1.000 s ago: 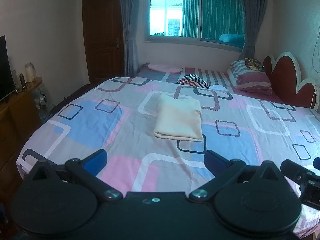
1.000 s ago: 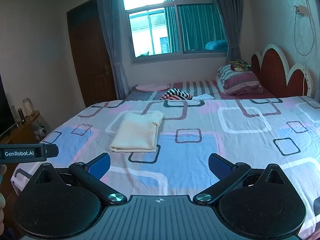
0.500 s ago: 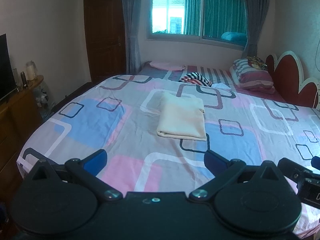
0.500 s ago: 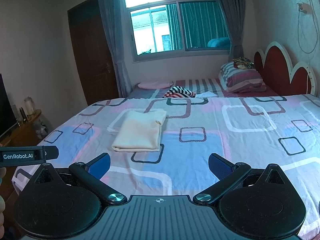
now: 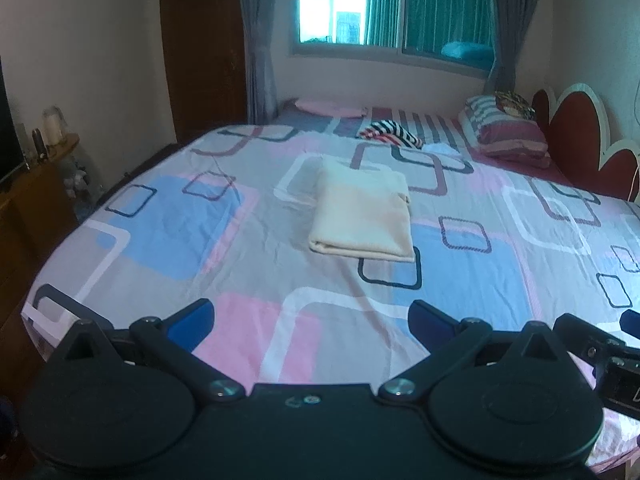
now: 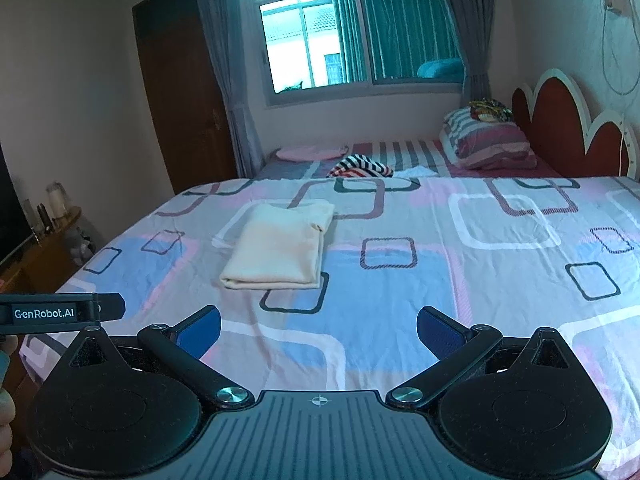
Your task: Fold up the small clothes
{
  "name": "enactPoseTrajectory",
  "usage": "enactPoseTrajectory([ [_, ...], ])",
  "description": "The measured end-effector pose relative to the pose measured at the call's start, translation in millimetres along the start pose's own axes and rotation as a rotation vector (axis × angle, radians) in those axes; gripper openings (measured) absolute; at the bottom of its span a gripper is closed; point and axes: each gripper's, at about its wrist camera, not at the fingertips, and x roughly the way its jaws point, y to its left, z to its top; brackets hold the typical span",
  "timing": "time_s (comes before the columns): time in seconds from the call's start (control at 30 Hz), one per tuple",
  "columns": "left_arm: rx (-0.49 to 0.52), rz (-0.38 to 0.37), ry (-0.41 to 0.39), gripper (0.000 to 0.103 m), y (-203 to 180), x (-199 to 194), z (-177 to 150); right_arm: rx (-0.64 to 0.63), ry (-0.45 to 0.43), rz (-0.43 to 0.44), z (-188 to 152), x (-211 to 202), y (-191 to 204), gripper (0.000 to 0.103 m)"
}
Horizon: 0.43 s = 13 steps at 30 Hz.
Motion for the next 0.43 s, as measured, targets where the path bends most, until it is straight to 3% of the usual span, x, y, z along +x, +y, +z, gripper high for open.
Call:
enactPoseTrajectory([
  [0.13,0.021,-0.035,0.015,0.102,-4,17,3,0.009,0.018,-0.008,2,12,-2,0.103],
  [0.23,0.016,-0.095,-0.048,0.101,-1,27,-1,0.013,0.032,-0.01,3,24,-3,0.103],
  [0.37,-0.022,-0.104,0.026,0.102,3,70,5,0.016,0.064,-0.04,3,48,-7,0.103],
  [0.43,-0.056,-0.125,-0.008,0.103,16,94,7,0.026,0.091,-0.057,1,63,-12,0.103],
])
